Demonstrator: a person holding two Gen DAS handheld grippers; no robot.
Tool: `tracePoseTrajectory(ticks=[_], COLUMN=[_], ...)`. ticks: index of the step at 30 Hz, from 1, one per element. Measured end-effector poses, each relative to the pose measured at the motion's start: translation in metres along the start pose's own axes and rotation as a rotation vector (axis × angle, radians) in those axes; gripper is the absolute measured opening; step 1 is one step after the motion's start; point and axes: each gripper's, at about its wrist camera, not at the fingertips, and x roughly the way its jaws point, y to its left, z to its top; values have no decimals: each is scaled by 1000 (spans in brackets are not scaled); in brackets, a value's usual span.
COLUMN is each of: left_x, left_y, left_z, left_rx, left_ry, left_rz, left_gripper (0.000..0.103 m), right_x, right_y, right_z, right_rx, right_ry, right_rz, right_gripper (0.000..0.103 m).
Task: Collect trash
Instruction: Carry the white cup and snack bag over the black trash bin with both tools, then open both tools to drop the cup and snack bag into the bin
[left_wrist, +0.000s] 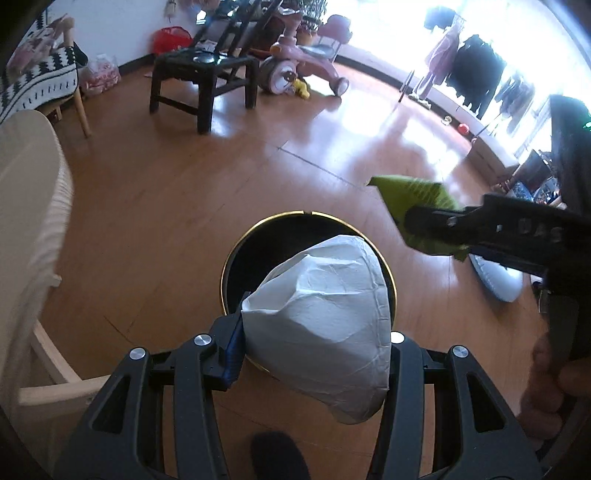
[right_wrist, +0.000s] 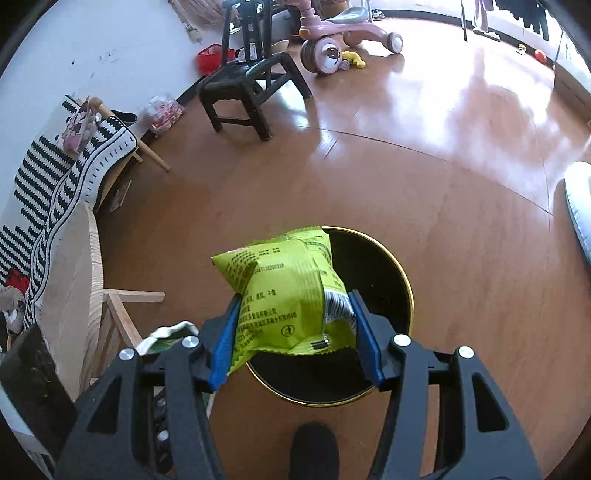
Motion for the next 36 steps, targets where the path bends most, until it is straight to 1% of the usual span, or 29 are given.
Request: tracePoseTrajectory(ticks=[2,12,14,15,16,17,18,20,22,25,28,30,33,36], left_x=[10,20,20,20,21,21,20,17,15,5,-6,-22,-54,-88], left_y=[3,-1,-5,-5,-4,-4,-5,-6,-6,-3,-2,-1,3,13], left_z=[6,13,13,13,13,13,13,14,14,14,13,12,10,3], left_rx=[-9,-41,-44,-44,-43,-43,-45,-42,-38,-49,-50,-47,-42,-45], left_ry=[10,24,21,23,24,23,16,10,10,-2,-12,-26,-51,-77], left_rz=[1,-3,-2,-1,-2,1,5,9,15,14,11,10,10,37], left_gripper=[48,48,48,50,53,64,70,71,76,80,84,86,90,91], right_x=[3,6,8,8,8,7,6,4,2,-1,-7,-13,-23,-36], right_y=[-5,-4,-3,-3,-2,-3,-2,1,1,3,11,18,41,76], right_z=[1,3,5,5,5,6,7,7,7,8,8,9,9,5], right_rx=[8,18,20,21,25,28,31,27,31,39,31,19,-22,-87], right_ry=[4,11,13,15,14,12,4,-6,-13,-20,-39,-53,-69,-90], right_rz=[1,-7,-8,-8,-9,-7,-6,-12,-14,-12,-16,-14,5,28], right_gripper=[56,57,59,61,65,71,73,79,81,83,87,88,90,91])
